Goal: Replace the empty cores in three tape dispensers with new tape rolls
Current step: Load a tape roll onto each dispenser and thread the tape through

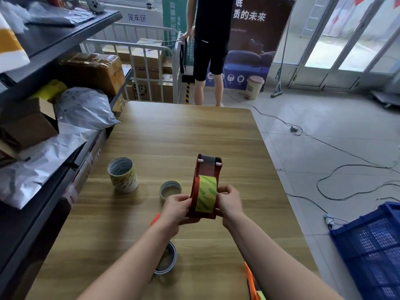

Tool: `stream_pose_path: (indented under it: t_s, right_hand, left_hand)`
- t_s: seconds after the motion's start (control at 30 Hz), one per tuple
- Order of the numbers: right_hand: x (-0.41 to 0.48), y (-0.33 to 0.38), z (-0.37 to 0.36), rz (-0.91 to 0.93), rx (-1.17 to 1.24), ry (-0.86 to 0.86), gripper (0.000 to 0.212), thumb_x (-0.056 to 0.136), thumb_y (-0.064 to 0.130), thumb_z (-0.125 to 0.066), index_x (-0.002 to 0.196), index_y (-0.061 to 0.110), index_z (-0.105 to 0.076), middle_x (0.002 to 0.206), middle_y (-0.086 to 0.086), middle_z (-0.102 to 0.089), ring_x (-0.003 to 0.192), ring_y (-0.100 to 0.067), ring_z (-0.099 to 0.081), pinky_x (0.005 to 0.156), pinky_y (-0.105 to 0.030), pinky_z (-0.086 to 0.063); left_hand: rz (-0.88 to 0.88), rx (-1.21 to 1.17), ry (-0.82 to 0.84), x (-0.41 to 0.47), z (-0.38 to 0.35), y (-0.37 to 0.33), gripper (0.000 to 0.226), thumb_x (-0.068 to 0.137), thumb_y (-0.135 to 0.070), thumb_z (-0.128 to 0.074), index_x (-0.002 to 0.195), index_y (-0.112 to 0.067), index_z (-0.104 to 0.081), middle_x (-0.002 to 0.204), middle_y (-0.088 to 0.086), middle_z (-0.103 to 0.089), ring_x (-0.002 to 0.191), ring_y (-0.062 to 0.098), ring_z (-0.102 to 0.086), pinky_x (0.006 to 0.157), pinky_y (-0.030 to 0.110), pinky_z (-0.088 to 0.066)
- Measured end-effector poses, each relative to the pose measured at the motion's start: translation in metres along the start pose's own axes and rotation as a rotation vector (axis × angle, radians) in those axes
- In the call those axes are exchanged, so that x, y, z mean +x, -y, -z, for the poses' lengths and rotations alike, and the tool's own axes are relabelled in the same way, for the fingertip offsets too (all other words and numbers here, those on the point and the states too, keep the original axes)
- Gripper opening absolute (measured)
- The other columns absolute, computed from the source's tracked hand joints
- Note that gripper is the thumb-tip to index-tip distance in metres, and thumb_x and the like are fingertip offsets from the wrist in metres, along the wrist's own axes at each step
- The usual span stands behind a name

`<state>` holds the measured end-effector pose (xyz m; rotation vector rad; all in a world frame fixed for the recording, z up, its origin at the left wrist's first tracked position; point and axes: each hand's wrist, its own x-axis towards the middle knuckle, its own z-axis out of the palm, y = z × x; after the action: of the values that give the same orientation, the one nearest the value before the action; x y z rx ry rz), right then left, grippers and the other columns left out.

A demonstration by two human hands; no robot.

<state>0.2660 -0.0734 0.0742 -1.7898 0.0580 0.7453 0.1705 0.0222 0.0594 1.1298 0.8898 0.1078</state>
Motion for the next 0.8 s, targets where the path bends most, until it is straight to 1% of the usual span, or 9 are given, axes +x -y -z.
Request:
stream_pose_path:
  t_s: [0.1,0.17,0.27,0.4,0.5,0.57,0.67,0.73,0.8]
  right_hand:
    - [-0.007,-0.003,0.005,0.003,-0.018,-0.006,0.023,0.084,0.030,-0.068,0.093,0.011,-0.060,0.098,-0.018,-0.069,0.088,-0.034,-0.069,0.072,-0.053,-0.059]
    - [-0.013,-0.003,0.008,-0.025,0.016,0.058,0.033,0.089,0.040,-0.062,0.100,0.009,-0.061,0.102,-0.015,-0.069,0.092,-0.031,-0.068,0.069,-0.043,-0.061]
    - [-0.023,-0.006,0.014,-0.033,0.071,0.158,0.051,0.090,0.054,-0.054,0.109,0.008,-0.064,0.105,-0.012,-0.069,0.093,-0.026,-0.068,0.059,-0.032,-0.057]
    - [-0.036,-0.010,0.024,-0.029,0.093,0.250,0.060,0.084,0.065,-0.053,0.105,0.011,-0.068,0.103,-0.012,-0.072,0.093,-0.026,-0.070,0.071,-0.037,-0.060]
    - [-0.044,-0.015,0.033,-0.039,0.100,0.268,0.064,0.076,0.069,-0.056,0.101,0.012,-0.069,0.099,-0.011,-0.073,0.090,-0.024,-0.071,0.066,-0.034,-0.059]
    - [-0.051,-0.020,0.039,-0.044,0.072,0.252,0.075,0.065,0.076,-0.057,0.101,0.012,-0.069,0.098,-0.010,-0.074,0.088,-0.023,-0.071,0.069,-0.036,-0.060]
    - [-0.061,-0.031,0.052,-0.037,0.036,0.263,0.091,0.051,0.084,-0.057,0.103,0.011,-0.069,0.099,-0.010,-0.074,0.089,-0.024,-0.072,0.073,-0.038,-0.061]
    - [-0.069,-0.040,0.064,-0.032,-0.013,0.275,0.087,0.055,0.085,-0.053,0.101,0.012,-0.068,0.098,-0.009,-0.074,0.088,-0.022,-0.072,0.068,-0.032,-0.059]
    - [-0.075,-0.049,0.073,-0.030,-0.051,0.298,0.076,0.068,0.082,-0.047,0.097,0.014,-0.067,0.096,-0.007,-0.073,0.086,-0.021,-0.070,0.065,-0.029,-0.056]
  left_hand:
    - [0.009,0.046,0.002,-0.001,0.000,0.004,0.017,0.090,-0.013,-0.061,0.099,0.000,-0.068,0.090,0.022,-0.072,0.077,0.031,-0.072,0.057,0.033,-0.058]
    - [0.022,0.063,-0.004,-0.004,0.000,0.006,0.017,0.090,-0.013,-0.060,0.100,0.000,-0.067,0.088,0.021,-0.071,0.073,0.030,-0.072,0.055,0.032,-0.057]
    - [0.033,0.088,0.000,-0.013,0.000,0.007,0.016,0.092,-0.012,-0.058,0.098,0.000,-0.065,0.087,0.024,-0.070,0.068,0.030,-0.070,0.054,0.033,-0.059]
    - [0.020,0.113,-0.031,-0.022,-0.003,0.014,0.017,0.092,-0.009,-0.057,0.098,0.005,-0.064,0.081,0.024,-0.068,0.059,0.029,-0.067,0.053,0.033,-0.058]
    - [-0.003,0.146,-0.072,-0.031,-0.012,0.024,0.017,0.091,-0.008,-0.059,0.095,0.006,-0.066,0.074,0.021,-0.068,0.057,0.029,-0.067,0.058,0.037,-0.058]
    - [-0.017,0.161,-0.088,-0.041,-0.021,0.032,0.016,0.090,-0.008,-0.059,0.091,0.006,-0.066,0.068,0.018,-0.067,0.057,0.029,-0.066,0.063,0.040,-0.058]
    - [-0.021,0.170,-0.107,-0.059,-0.034,0.045,0.015,0.088,-0.008,-0.061,0.088,0.006,-0.066,0.059,0.013,-0.065,0.055,0.028,-0.064,0.056,0.036,-0.056]
    - [-0.006,0.174,-0.119,-0.070,-0.039,0.055,0.015,0.087,-0.007,-0.061,0.088,0.008,-0.067,0.059,0.015,-0.064,0.053,0.027,-0.062,0.051,0.030,-0.053]
    - [0.023,0.161,-0.131,-0.081,-0.044,0.066,0.017,0.086,-0.004,-0.060,0.091,0.011,-0.066,0.063,0.018,-0.063,0.051,0.026,-0.061,0.046,0.026,-0.051]
